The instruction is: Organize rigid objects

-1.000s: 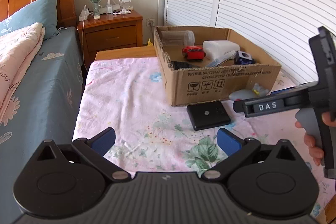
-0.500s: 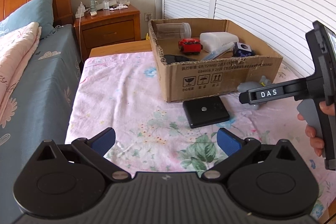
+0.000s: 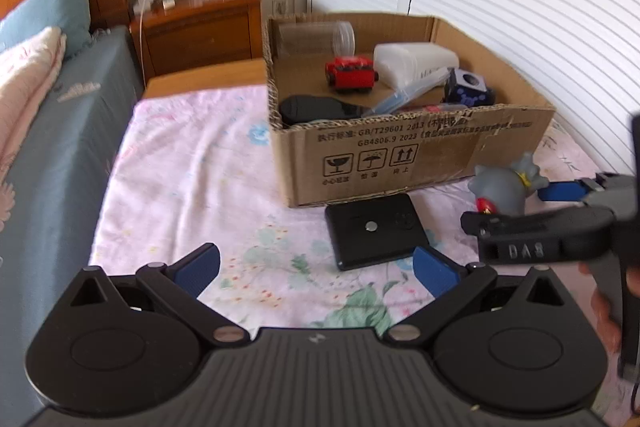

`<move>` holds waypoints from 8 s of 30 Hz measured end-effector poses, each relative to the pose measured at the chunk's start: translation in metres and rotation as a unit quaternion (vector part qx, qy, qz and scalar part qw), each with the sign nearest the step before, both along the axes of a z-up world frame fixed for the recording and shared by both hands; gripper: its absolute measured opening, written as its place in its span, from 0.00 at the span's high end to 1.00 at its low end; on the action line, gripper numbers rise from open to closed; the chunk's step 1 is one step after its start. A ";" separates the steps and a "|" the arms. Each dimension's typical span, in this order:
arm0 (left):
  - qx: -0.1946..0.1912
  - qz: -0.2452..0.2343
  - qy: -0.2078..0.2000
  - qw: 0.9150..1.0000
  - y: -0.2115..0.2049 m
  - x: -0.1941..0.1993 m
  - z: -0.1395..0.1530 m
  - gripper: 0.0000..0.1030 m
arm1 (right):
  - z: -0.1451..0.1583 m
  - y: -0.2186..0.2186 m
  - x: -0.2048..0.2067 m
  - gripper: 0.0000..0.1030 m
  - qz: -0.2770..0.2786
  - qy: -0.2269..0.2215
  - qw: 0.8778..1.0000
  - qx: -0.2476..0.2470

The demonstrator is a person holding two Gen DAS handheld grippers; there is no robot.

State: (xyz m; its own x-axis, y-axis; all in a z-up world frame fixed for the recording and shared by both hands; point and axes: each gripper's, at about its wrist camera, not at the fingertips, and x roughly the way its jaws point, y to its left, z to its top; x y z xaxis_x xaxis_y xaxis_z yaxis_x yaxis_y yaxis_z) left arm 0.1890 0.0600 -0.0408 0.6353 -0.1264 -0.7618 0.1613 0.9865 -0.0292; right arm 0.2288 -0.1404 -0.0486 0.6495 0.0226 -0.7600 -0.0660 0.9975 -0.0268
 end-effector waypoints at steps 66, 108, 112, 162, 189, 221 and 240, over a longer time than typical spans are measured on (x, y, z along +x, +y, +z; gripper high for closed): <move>0.008 -0.045 0.006 0.999 0.008 -0.003 -0.034 0.33 | 0.015 -0.004 -0.008 0.00 0.075 -0.034 0.996 0.026; 0.023 -0.071 0.030 0.997 0.005 -0.003 -0.019 0.33 | 0.036 -0.002 -0.016 0.25 0.150 -0.022 0.988 -0.017; 0.028 -0.092 0.028 0.995 0.004 -0.006 -0.008 0.33 | 0.044 -0.004 -0.020 0.25 0.155 -0.020 0.988 -0.018; 0.014 -0.087 -0.100 0.991 -0.009 0.041 0.073 0.01 | 0.140 -0.023 0.060 0.25 0.131 -0.052 0.990 -0.004; 0.008 -0.032 -0.105 0.994 0.008 -0.014 0.060 0.01 | 0.110 -0.007 0.212 0.06 0.051 0.032 0.998 0.026; 0.035 0.025 -0.090 0.995 -0.006 -0.042 0.059 0.01 | 0.117 -0.008 0.002 0.00 -0.039 0.017 0.999 0.009; 0.032 0.066 -0.070 0.995 -0.016 -0.039 0.088 0.01 | 0.131 0.001 -0.068 0.00 -0.056 -0.016 0.998 0.009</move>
State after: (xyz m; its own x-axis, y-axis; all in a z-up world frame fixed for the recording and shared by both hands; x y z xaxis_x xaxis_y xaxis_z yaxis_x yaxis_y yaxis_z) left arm 0.1496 0.0436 0.0468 0.7436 0.0104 -0.6686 0.0291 0.9984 0.0479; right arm 0.1608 -0.1396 0.0821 0.6728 -0.0373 -0.7389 0.0460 0.9989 -0.0086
